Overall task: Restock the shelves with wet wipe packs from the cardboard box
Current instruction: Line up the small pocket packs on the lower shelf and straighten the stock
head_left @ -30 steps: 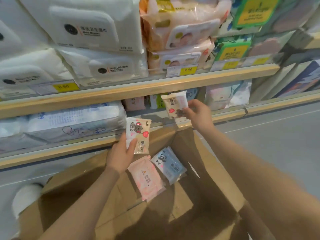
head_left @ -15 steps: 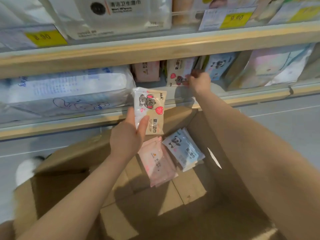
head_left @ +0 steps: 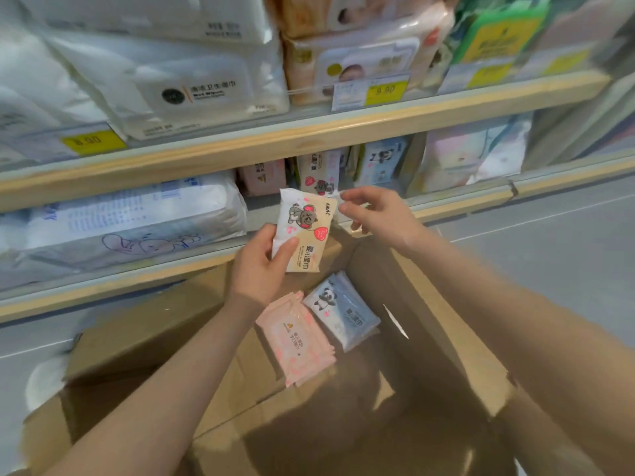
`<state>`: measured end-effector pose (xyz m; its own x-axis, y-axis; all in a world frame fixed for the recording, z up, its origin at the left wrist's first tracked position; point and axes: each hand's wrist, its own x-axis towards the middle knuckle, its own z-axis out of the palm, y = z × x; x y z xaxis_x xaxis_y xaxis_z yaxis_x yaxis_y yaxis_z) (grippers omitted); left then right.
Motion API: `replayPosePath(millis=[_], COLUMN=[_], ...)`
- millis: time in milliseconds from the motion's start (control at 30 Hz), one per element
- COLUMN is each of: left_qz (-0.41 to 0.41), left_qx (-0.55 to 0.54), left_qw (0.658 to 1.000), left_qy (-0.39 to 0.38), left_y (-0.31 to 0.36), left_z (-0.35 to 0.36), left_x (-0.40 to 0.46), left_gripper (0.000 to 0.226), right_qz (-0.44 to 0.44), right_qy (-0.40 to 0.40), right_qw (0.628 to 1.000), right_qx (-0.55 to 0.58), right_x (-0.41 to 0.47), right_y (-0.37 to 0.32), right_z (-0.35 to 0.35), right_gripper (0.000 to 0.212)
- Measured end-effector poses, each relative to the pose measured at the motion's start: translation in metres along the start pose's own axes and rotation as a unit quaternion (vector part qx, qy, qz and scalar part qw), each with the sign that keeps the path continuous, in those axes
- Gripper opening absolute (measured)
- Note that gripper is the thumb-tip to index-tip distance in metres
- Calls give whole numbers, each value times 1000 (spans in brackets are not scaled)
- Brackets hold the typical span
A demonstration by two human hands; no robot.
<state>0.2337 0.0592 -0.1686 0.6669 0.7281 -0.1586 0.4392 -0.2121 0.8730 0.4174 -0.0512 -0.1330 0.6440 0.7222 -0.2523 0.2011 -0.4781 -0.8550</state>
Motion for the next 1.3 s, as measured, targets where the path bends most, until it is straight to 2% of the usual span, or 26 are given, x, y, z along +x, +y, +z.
replayPosePath(millis=[100, 200, 333, 433, 567, 700, 767, 800, 867, 933, 1000, 1033, 1100, 1200, 1300], left_qz=[55, 85, 68, 40, 26, 31, 77, 115, 178, 191, 181, 179, 183, 192, 274], left_qx=[-39, -31, -39, -78, -109, -130, -39, 62, 267, 387, 429, 436, 439, 423, 393], left_qw=[997, 995, 996, 994, 987, 982, 992, 990, 947, 896, 870, 867, 870, 878, 875], left_qy=[-26, -32, -51, -71, -115, -135, -96, -61, -34, -106, -163, -162, -135, -115, -76], left_y=[35, 62, 78, 82, 84, 94, 89, 82, 58, 33, 10, 3, 1, -1, -12], left_z=[19, 38, 54, 57, 63, 76, 76, 72, 57, 46, 46, 49, 53, 53, 53], left_x=[15, 29, 45, 38, 20, 10, 12, 16, 21, 21, 18, 19, 22, 23, 23], left_gripper=[12, 8, 13, 12, 21, 24, 18, 29, 61, 80, 77, 69, 56, 51, 46], right_qz=[4, 6, 32, 53, 36, 30, 30, 26, 23, 18, 8, 5, 9, 21, 63], right_qy=[27, 9, -18, 12, 109, 118, 132, 141, 163, 190, 205, 208, 206, 201, 223], right_qw=[997, 989, 987, 995, 993, 981, 979, 979, 981, 980, 978, 977, 978, 979, 973], right_qx=[-71, -146, -154, -84, -12, 148, 152, 142, 107, 63, 43, 40, 32, -12, -21], right_x=[-30, -64, -90, -95, -84, -68, -58, -51, -34, -13, 11, 24, 47, 74, 87], right_y=[9, 33, 68, 70, 50, 32, 32, 34, 38, 40, 44, 47, 52, 61, 70], right_z=[-19, -33, -35, -41, -48, -44, -45, -46, -51, -57, -58, -55, -47, -34, -26], right_gripper=[35, 42, 38, 37, 39, 26, 22, 21, 22, 23, 23, 23, 23, 22, 27])
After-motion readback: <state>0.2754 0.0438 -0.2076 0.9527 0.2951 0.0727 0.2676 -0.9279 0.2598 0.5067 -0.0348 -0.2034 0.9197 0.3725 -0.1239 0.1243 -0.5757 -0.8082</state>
